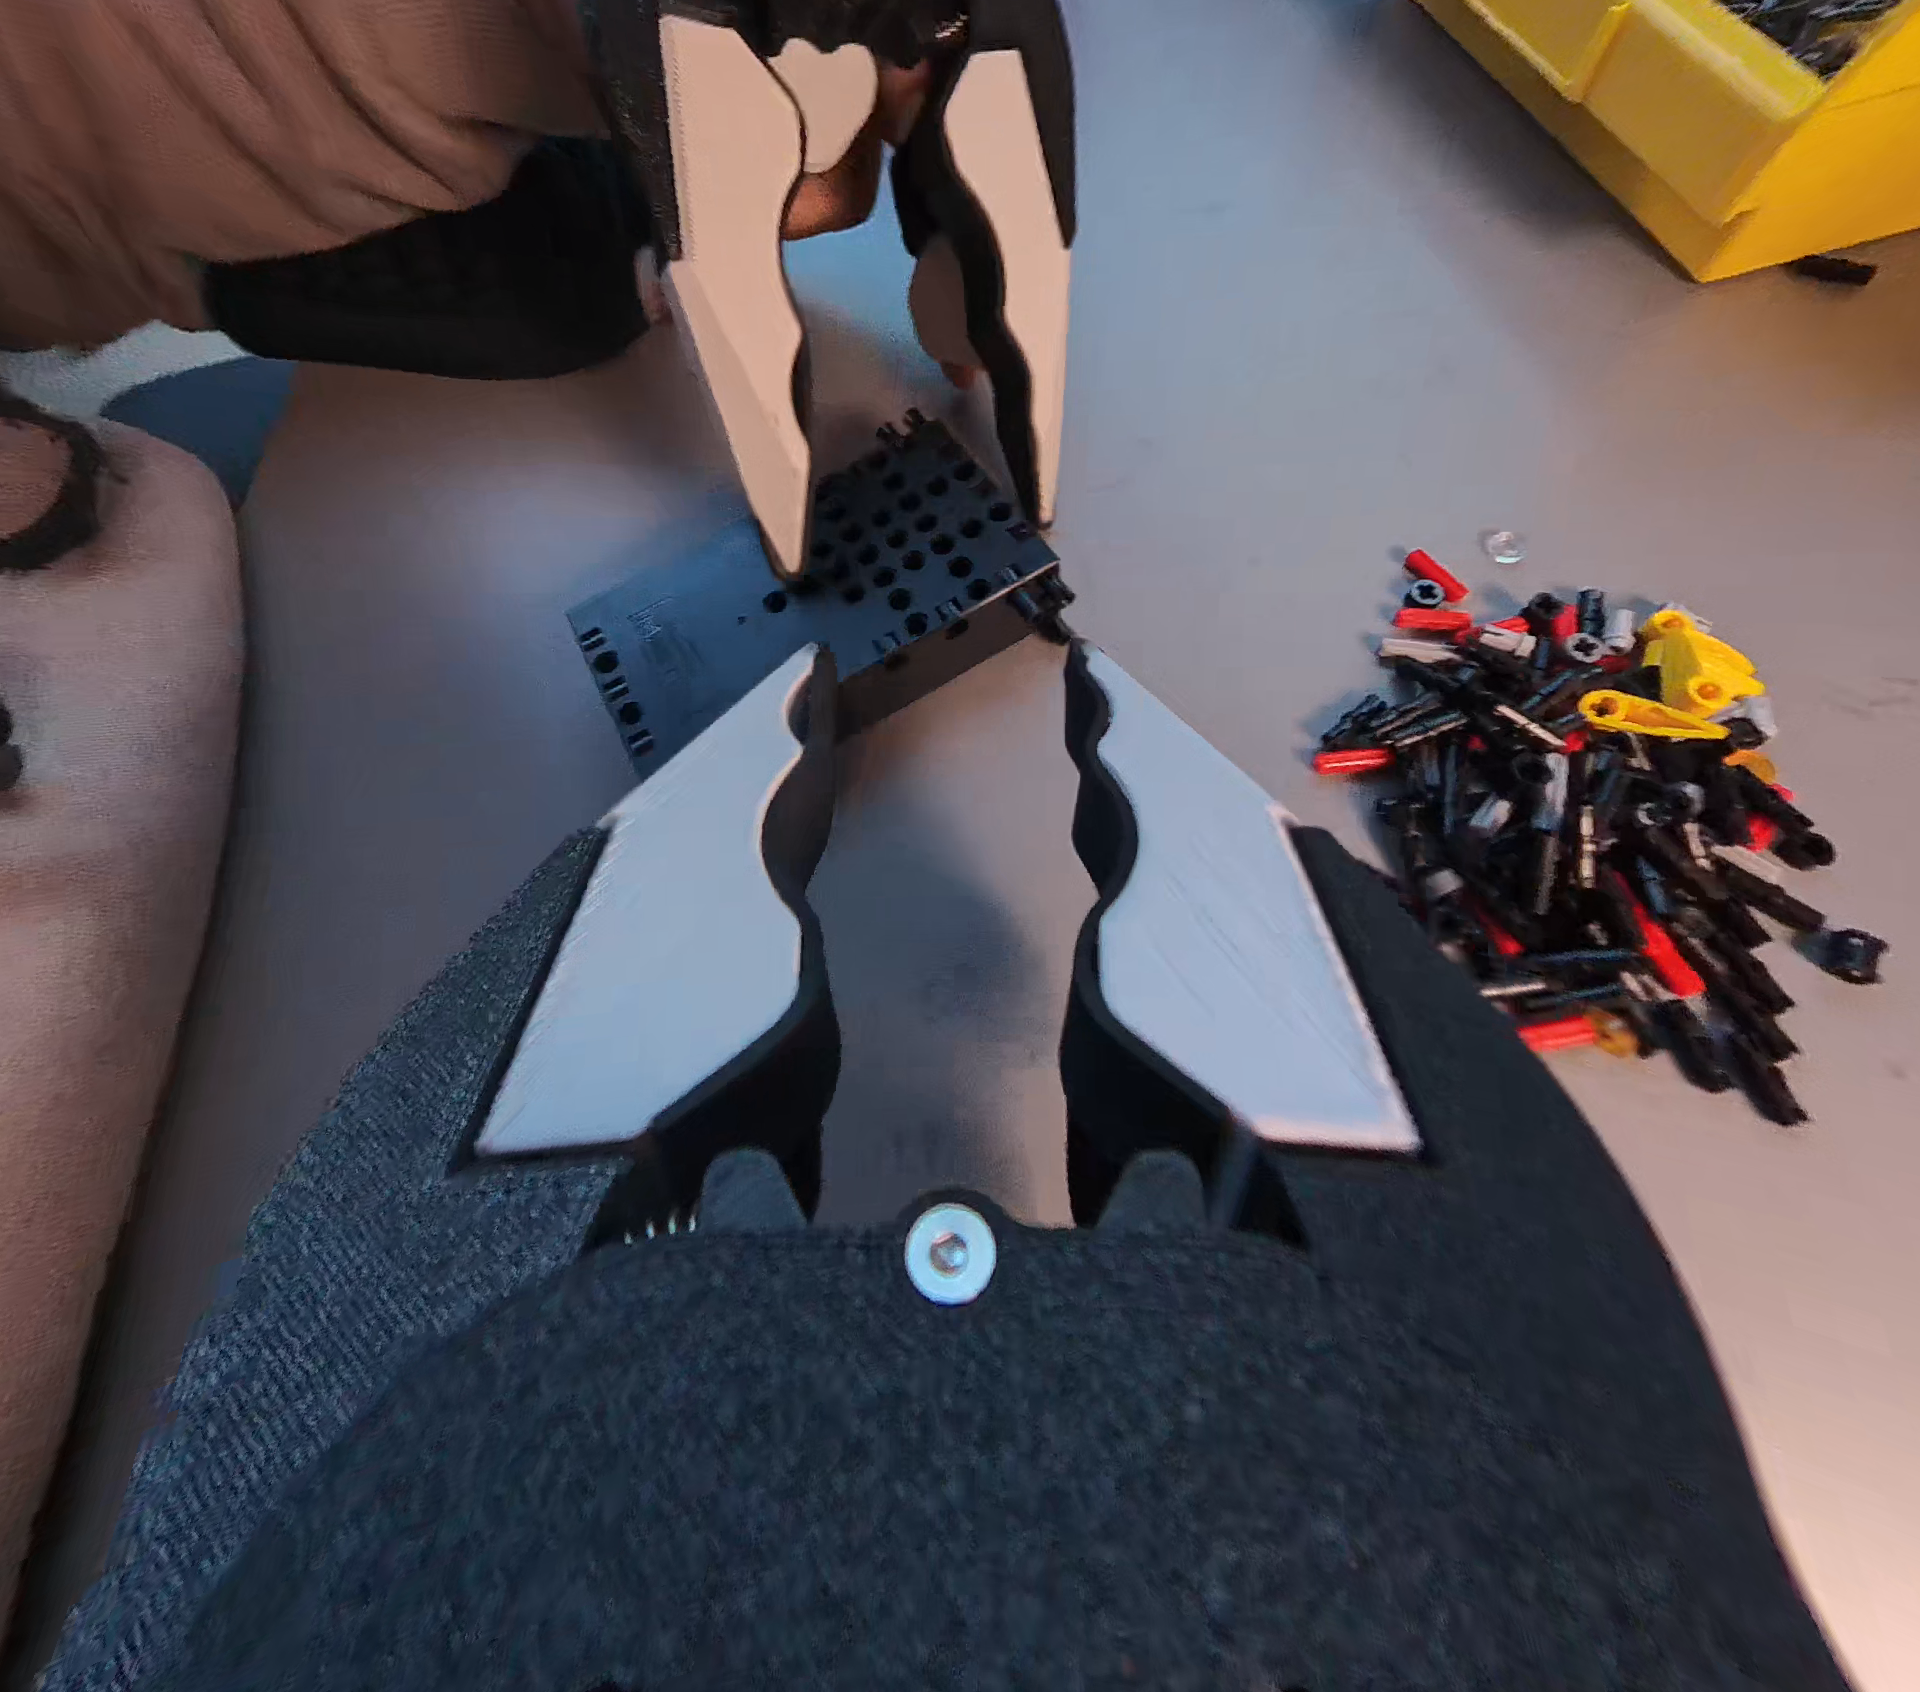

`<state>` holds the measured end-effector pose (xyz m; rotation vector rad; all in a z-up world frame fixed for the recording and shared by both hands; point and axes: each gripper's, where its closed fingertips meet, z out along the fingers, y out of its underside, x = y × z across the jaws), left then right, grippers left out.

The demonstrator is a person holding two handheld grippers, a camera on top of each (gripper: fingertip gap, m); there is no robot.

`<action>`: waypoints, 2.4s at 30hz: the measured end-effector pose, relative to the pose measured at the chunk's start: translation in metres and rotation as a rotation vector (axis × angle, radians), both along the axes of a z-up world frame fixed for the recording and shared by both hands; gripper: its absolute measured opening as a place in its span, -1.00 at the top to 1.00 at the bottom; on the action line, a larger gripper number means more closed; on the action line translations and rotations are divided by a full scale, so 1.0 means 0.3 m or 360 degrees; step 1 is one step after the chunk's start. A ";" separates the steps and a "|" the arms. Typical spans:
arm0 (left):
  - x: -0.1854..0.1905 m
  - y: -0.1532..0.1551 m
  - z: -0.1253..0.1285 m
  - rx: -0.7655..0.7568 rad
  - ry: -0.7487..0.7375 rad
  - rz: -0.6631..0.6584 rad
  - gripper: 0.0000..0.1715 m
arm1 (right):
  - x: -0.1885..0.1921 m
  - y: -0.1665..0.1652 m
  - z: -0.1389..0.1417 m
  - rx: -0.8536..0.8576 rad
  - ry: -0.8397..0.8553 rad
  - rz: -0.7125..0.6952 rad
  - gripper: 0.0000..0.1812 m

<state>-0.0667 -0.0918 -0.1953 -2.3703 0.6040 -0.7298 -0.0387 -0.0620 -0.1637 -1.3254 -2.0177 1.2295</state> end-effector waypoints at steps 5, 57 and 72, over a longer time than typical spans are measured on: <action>0.045 0.020 0.007 0.0031 -0.0041 0.0035 0.40 | 0.034 -0.085 -0.029 -0.0036 -0.0218 -0.0014 0.03; 0.162 0.117 0.278 0.0965 0.0070 0.0026 0.68 | 0.064 -0.059 0.285 -0.0002 0.0589 0.0086 0.74; 0.237 0.054 0.302 0.0915 -0.0156 -0.0161 0.70 | 0.088 -0.096 0.286 -0.0173 0.0597 0.0227 0.95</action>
